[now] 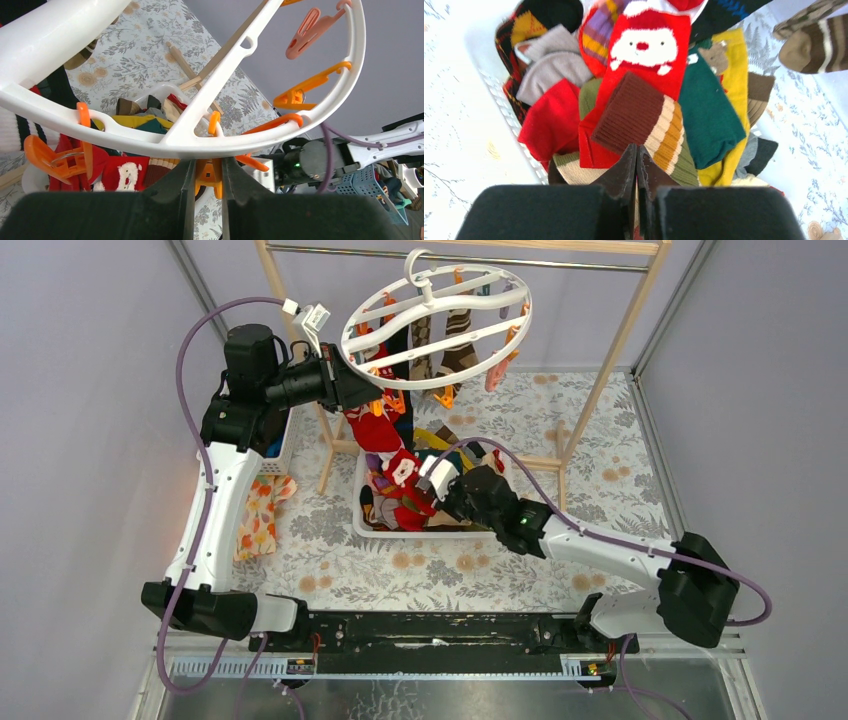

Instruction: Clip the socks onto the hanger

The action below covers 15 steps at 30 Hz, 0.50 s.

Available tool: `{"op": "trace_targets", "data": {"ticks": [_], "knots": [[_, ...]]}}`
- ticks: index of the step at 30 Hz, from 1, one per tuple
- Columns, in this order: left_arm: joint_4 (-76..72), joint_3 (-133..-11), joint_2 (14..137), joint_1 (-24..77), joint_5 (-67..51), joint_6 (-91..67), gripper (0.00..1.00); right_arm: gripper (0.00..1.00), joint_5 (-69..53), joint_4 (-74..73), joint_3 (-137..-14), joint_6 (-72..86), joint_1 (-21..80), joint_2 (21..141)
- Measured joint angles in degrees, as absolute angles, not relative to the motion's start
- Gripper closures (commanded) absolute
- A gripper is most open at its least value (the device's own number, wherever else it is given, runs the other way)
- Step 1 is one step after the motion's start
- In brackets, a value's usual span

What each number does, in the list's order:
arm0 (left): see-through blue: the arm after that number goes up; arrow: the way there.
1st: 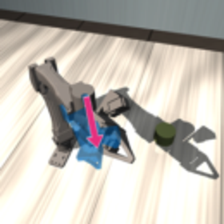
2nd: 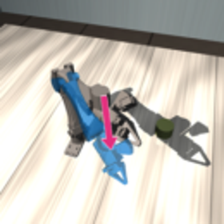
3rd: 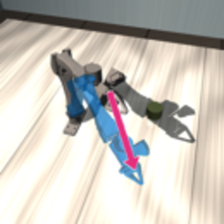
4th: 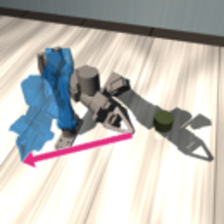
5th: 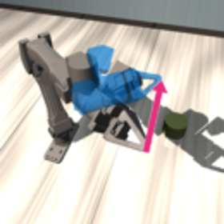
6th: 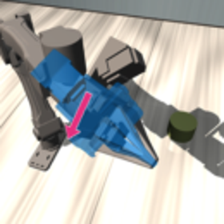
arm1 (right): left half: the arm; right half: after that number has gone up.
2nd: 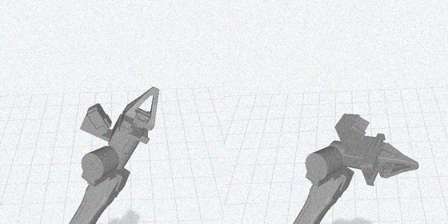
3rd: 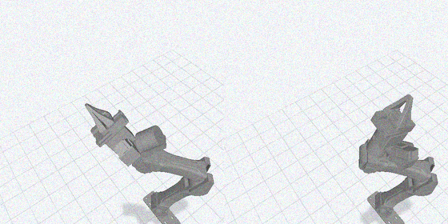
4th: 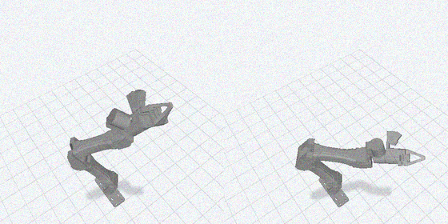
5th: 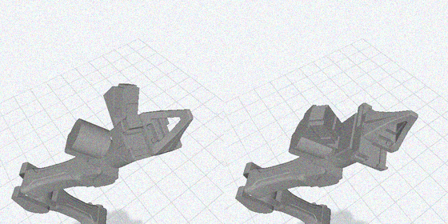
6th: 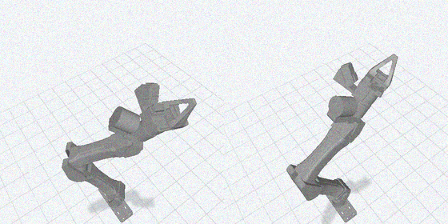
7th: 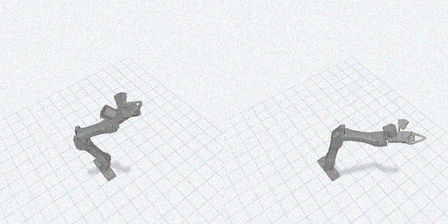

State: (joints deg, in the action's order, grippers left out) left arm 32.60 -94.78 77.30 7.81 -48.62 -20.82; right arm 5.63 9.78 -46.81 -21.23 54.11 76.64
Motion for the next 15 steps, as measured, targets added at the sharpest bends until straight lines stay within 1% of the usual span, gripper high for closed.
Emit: {"op": "trace_targets", "data": {"ticks": [2, 6, 7, 9, 10, 11, 15], "knots": [[32.73, -94.8, 77.3, 7.81, -48.62, -20.67, 1.0, 1.0, 5.23, 9.72, -47.05, -20.93, 54.08, 74.94], [32.84, -94.8, 77.3, 7.81, -48.62, -20.56, 1.0, 1.0, 4.89, 9.8, -48.23, -19.27, 54.08, 72.55], [32.86, -94.78, 77.3, 7.81, -48.62, -20.53, 1.0, 0.98, 4.89, 9.8, -48.38, -18.85, 54.08, 72.12], [32.91, -94.8, 77.3, 7.81, -48.62, -20.43, 1.0, 0.66, 4.67, 9.74, -48.56, -18.41, 54.08, 71.61], [32.95, -94.8, 77.3, 7.81, -48.64, -20.4, 1.0, 0.54, 4.05, 9.67, -48.58, -18.55, 54.08, 71.5], [32.99, -94.8, 77.3, 7.81, -48.66, -20.4, 1.0, 0.51, 3.36, 9.45, -48.6, -19.03, 54.04, 71.5], [33.12, -94.8, 77.3, 7.81, -48.86, -20.16, 1.0, 0.46, 1.93, 6.59, -48.86, -22.68, 54.04, 73.1]]}}
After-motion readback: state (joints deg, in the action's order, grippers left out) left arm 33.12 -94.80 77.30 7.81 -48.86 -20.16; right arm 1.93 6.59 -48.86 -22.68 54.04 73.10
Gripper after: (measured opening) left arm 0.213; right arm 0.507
